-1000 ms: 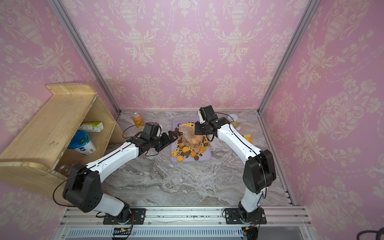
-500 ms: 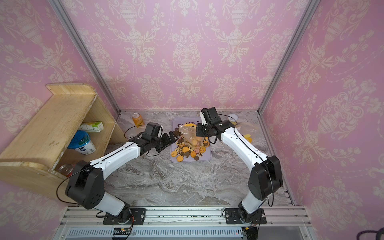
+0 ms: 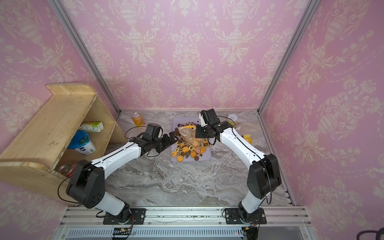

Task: Pour cookies out of the ziploc bag
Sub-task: 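Pour the cookies out of the ziploc bag onto the tray.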

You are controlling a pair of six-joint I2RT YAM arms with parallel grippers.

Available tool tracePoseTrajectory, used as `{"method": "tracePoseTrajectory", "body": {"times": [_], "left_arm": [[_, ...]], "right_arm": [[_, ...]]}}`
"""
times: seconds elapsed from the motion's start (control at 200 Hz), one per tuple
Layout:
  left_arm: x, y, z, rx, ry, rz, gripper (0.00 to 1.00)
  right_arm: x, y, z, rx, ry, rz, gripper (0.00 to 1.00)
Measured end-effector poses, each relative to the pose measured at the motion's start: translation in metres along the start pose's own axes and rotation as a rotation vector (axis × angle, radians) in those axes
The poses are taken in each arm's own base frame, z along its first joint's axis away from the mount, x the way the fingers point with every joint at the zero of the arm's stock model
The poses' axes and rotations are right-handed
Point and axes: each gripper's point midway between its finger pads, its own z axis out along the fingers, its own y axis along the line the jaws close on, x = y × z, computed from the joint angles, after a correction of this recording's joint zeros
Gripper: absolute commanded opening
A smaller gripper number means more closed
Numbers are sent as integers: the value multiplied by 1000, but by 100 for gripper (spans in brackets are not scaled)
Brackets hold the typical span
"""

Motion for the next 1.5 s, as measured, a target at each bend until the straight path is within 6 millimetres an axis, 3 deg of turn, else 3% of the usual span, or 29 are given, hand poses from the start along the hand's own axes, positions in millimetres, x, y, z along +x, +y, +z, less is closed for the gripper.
{"method": "tracePoseTrajectory", "body": {"times": [0.23,0.465,0.771,0.861,0.996,1.076,1.161,1.381,1.496], "left_arm": [[0,2,3,-4,3,-2,99],[0,2,3,-3,3,-2,99],[1,3,4,-6,5,-3,99],[1,3,4,-7,5,-3,99],[1,2,4,-6,6,-3,99],[1,2,4,-6,6,-3,99],[1,2,4,-6,6,-3,99],[1,3,4,-7,6,-3,99],[1,3,4,-7,6,-4,99]], "right_arm": [[-4,3,-11,-5,-21,4,0],[8,-2,1,3,21,9,0],[-11,6,-24,6,-32,-2,0],[-6,8,-15,1,-25,-10,0],[18,10,16,9,60,-24,0],[28,10,20,18,90,-29,0],[24,11,10,22,76,-34,0],[-10,25,-38,0,-57,-49,0],[-13,27,-42,-11,-84,-52,0]]}}
